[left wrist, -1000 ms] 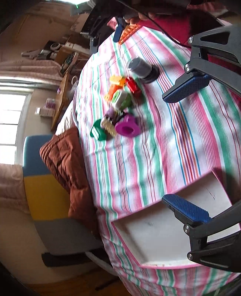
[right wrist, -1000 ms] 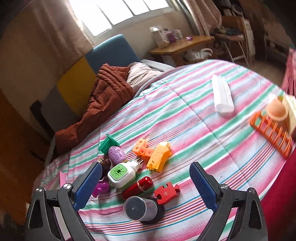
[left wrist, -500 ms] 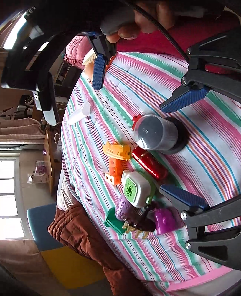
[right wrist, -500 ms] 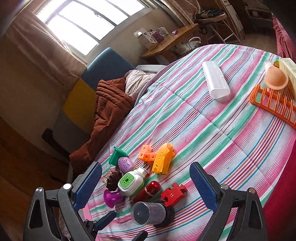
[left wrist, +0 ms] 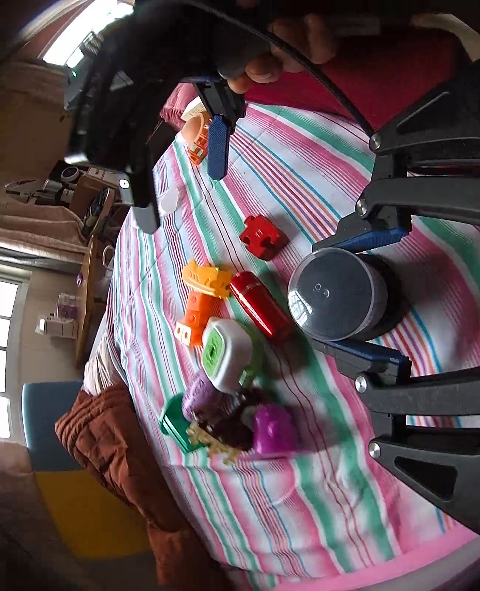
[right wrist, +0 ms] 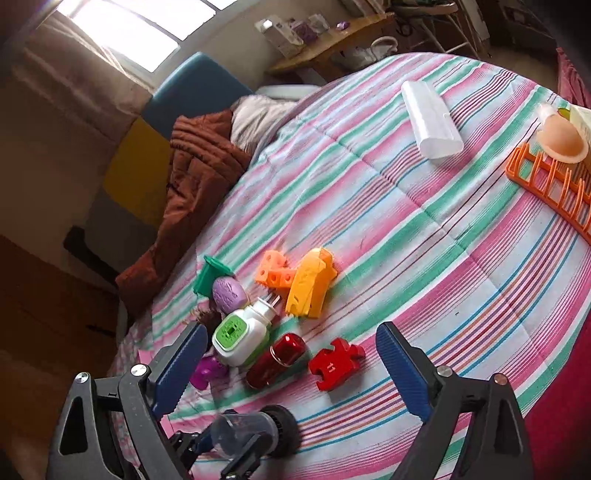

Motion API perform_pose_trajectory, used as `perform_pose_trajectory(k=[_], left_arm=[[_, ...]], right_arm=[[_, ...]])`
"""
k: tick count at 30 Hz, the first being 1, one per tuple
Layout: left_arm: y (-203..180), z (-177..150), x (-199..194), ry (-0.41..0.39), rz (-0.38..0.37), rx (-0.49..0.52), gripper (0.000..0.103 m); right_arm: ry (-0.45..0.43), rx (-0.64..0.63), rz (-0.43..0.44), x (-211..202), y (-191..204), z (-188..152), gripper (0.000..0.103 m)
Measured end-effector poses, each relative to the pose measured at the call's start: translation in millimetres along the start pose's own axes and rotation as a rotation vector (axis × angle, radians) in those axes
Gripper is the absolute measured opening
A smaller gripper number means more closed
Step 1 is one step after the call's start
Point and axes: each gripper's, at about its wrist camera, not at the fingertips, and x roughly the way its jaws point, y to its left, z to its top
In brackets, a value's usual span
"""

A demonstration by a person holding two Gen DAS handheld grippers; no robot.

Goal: Organize rigid objects
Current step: 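Grasp the grey-black cup with the left tool while the right tool grasps the red puzzle piece, then carry the grey-black cup into the white tray with the left tool and release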

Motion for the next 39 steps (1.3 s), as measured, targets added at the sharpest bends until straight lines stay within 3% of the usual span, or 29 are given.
perform_pose_trajectory(k=[3,15,18,20,22,26,29,32,35,39], left_arm=[[16,-15,-18,0.001,0.015,-0.048,0.043],[47,-48,-68,-0.053,0.061,-0.114,0.042],[51,-52,-74,-0.065,0.052,-0.129,0.042],[52,-53,-81,-0.082,0.054,-0.131,0.042],[56,-53,-86,-0.093,0.051,-0.150,0.042],[68,-57,-102,-0.124,0.057,-0.185,0.042],[89,-61,-116,-0.143,0.070,-0.253,0.042],[119,-65,-129,-0.148,0.139,-0.319,0.042],[162,-71,-144,-0.151,0.239,-0.391,0.042],[231,-81,-160,-0.147,0.333,-0.513,0.042]], right_arm=[[0.117,-0.046,-0.076,22,7,0,0.089],[0.342,-0.324,-0.420,82,37,-15,0.088],[0.387,-0.336,-0.467,93,34,-20,0.068],[0.400,-0.354,-0.495,96,33,-23,0.064],[0.388,-0.356,-0.511,95,31,-23,0.048],[0.390,-0.421,-0.460,89,39,-34,0.048],[0.418,-0.545,-0.327,84,59,-55,0.048],[0.443,-0.658,-0.338,89,69,-74,0.048],[0.493,-0.685,-0.349,100,68,-86,0.048],[0.466,-0.704,-0.345,100,66,-93,0.048]])
